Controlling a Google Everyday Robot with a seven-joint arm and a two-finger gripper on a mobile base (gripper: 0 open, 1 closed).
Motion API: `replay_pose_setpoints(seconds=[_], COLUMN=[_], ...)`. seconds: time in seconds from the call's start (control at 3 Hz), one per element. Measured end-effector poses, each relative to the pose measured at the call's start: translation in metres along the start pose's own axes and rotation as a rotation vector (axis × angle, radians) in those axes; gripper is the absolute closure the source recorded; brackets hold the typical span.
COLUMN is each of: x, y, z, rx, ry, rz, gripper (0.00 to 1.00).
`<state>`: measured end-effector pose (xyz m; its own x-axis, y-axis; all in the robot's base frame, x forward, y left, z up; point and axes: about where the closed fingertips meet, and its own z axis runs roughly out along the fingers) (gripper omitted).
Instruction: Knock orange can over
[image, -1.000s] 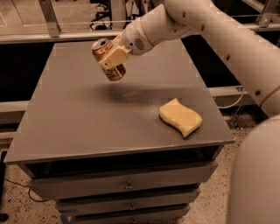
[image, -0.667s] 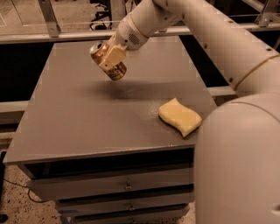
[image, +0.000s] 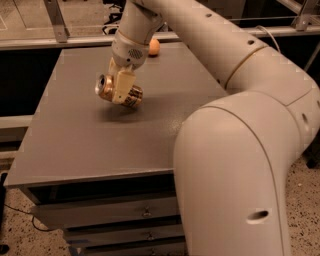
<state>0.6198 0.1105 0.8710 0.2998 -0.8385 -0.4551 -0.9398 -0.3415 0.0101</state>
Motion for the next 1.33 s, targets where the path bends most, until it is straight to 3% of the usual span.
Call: replay_pose_setpoints(seconds=[0.33,0.67,1.33], x=[-0.006,-0.014,-0.025], y=[0.015,0.023,0.035], z=[0.017,0.033,0.053], rx=[-0.084,-0.134,-0.179], ry=[0.106,0.167,0.197], rz=[-0.082,-0.143,-0.187], gripper=[1.00,0.83,0.36])
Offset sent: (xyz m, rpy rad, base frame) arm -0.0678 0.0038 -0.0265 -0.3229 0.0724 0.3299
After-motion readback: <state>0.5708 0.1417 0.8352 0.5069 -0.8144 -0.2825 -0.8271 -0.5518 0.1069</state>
